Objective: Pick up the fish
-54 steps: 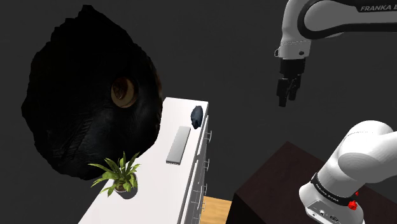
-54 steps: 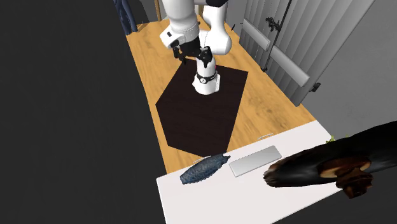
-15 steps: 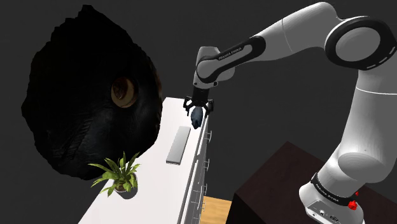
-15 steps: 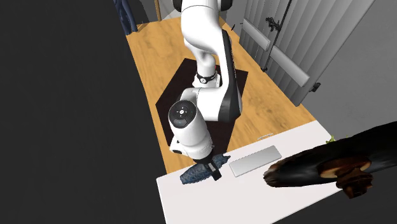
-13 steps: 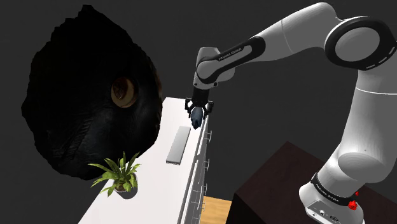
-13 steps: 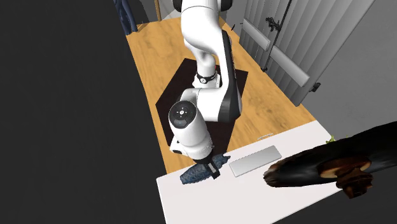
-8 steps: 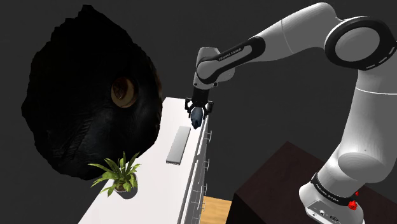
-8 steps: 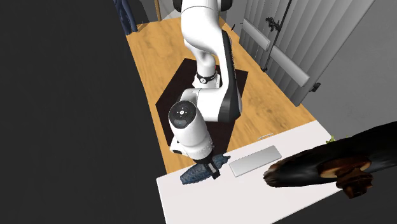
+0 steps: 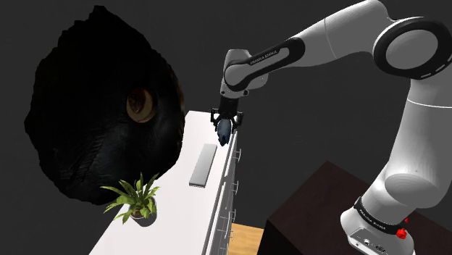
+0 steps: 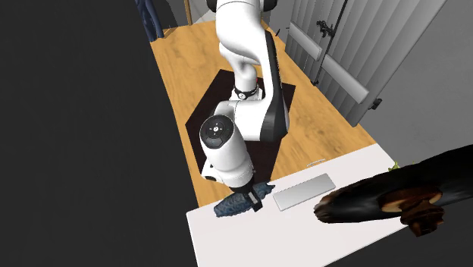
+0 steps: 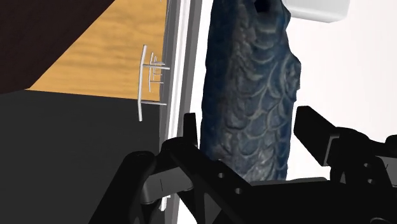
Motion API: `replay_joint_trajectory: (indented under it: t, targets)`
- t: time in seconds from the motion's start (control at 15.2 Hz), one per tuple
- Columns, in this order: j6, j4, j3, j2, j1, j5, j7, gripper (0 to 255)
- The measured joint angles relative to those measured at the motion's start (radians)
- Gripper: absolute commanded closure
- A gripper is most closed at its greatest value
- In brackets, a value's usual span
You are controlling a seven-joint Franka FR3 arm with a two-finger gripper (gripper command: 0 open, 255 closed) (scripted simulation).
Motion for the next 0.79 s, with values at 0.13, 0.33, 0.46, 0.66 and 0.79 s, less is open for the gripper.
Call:
replay_joint_trajectory:
  t: [0.13,0.33,0.46,0.66,0.79]
  targets:
    - [-0.022,0.012,0.0,-0.01,-0.001,0.0,0.003,255]
    - [-0.059,0.031,0.0,-0.029,-0.002,0.0,0.01,255]
    - [-0.08,0.042,0.001,-0.04,-0.003,0.0,0.014,255]
    - [-0.117,0.069,0.001,-0.051,-0.004,-0.001,0.02,255]
    - [-0.137,0.08,0.0,-0.06,-0.005,0.0,0.023,255]
